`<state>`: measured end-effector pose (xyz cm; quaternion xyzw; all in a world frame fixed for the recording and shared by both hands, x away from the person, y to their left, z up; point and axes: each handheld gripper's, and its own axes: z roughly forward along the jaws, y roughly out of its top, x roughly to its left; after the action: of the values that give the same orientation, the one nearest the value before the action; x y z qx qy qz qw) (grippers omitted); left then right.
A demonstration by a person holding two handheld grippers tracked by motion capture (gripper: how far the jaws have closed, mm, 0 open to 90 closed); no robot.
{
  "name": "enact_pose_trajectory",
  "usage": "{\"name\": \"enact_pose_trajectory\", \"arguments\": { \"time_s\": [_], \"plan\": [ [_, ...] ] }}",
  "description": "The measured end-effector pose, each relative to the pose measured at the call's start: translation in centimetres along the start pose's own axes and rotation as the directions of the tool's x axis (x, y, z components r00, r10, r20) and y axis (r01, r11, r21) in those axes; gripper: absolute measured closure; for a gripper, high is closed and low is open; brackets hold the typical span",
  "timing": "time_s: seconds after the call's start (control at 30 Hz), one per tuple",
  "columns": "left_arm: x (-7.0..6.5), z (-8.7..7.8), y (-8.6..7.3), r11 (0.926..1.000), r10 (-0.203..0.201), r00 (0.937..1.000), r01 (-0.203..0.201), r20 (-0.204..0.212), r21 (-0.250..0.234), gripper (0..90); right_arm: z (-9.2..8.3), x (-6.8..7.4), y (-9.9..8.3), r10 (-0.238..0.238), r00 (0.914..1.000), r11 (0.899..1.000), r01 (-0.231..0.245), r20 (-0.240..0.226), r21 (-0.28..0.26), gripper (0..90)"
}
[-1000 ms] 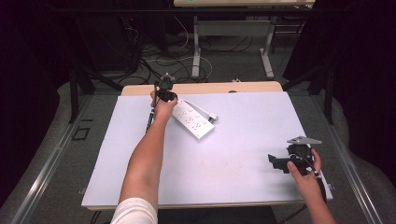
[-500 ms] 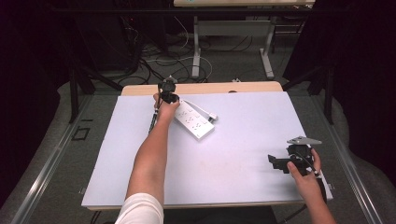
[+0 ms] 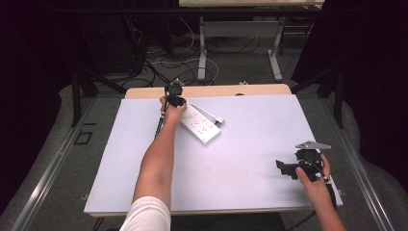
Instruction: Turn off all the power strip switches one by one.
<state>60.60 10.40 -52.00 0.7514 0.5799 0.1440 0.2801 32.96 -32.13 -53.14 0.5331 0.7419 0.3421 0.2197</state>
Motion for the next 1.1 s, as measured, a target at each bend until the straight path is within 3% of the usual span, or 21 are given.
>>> {"name": "enact_pose_trajectory", "arguments": {
  "time_s": [0.23,0.33,0.47,0.57,0.67,0.77,1.1],
  "plan": [
    [-0.7,0.2,0.0,0.9995,0.028,0.9994,-0.028,-0.019,0.012,90.0,0.0,0.0,0.0,0.000,1.0000,1.000,0.000,-0.001,0.001,0.0],
    [-0.8,0.3,-0.1,0.9998,0.020,0.9986,-0.020,-0.050,0.009,90.0,-0.2,0.0,0.1,-0.006,1.0000,1.000,0.006,0.000,-0.003,0.0],
    [-0.8,0.3,-0.1,0.9998,0.020,0.9984,-0.020,-0.053,0.007,90.0,-0.3,0.0,0.0,-0.008,1.0000,1.000,0.008,-0.003,-0.009,0.0],
    [-0.7,0.1,0.0,0.9997,0.017,0.9992,-0.017,-0.037,0.019,90.0,-0.3,-0.2,-0.1,0.002,1.0000,1.000,-0.002,0.001,-0.004,0.0],
    [-0.7,-0.1,-0.1,0.9998,0.020,0.9992,-0.020,-0.034,-0.003,90.0,-0.4,-0.1,0.0,0.001,1.0000,1.000,-0.001,0.002,-0.007,0.0],
    [-0.4,-0.3,-0.1,1.0000,0.001,0.9999,-0.001,-0.017,0.009,90.0,-0.4,-0.1,0.0,0.004,1.0000,1.000,-0.004,0.003,-0.008,0.0],
    [-1.2,-1.3,-0.2,0.9997,0.023,0.9996,-0.023,0.015,0.009,90.0,-0.4,-0.2,0.0,0.001,1.0000,1.000,-0.001,0.003,-0.009,0.0]
  ]
}}
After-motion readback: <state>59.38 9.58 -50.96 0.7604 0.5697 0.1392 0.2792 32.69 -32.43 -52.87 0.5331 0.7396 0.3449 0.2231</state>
